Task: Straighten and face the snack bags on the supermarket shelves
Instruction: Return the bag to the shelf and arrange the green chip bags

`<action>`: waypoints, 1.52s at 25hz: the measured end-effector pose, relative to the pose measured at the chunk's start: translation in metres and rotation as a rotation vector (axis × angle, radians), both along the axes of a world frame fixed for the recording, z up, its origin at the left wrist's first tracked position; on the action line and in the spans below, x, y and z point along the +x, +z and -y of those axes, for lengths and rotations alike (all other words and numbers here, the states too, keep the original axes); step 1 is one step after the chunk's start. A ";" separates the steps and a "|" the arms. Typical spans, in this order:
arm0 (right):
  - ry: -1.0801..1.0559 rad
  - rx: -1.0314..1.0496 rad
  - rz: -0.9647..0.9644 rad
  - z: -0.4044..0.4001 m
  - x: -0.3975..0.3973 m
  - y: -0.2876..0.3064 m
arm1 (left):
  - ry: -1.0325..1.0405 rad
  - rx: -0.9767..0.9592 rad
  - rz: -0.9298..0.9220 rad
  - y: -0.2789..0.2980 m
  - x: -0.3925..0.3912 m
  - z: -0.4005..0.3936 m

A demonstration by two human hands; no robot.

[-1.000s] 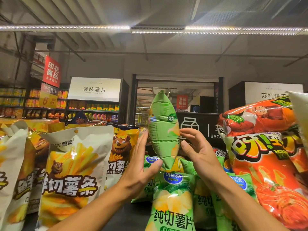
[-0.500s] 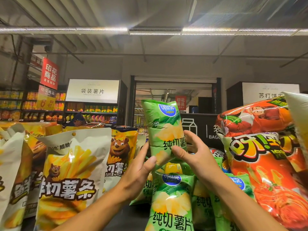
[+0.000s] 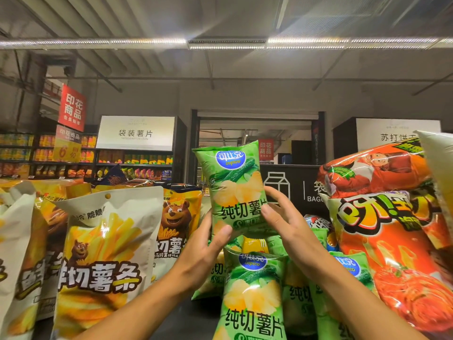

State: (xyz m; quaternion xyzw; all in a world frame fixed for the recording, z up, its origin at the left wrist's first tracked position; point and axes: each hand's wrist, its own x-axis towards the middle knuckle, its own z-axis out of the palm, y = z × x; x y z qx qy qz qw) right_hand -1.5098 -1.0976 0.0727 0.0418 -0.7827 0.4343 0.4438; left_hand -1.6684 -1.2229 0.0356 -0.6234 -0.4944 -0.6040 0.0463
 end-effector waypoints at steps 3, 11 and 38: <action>-0.013 -0.023 -0.031 0.001 -0.001 0.001 | 0.038 0.053 0.016 0.001 -0.002 -0.002; -0.045 -0.005 -0.053 0.000 -0.002 -0.002 | 0.158 0.050 -0.004 0.000 -0.004 0.000; -0.200 0.091 0.101 -0.003 -0.011 -0.009 | 0.526 -0.015 0.260 0.006 -0.019 0.003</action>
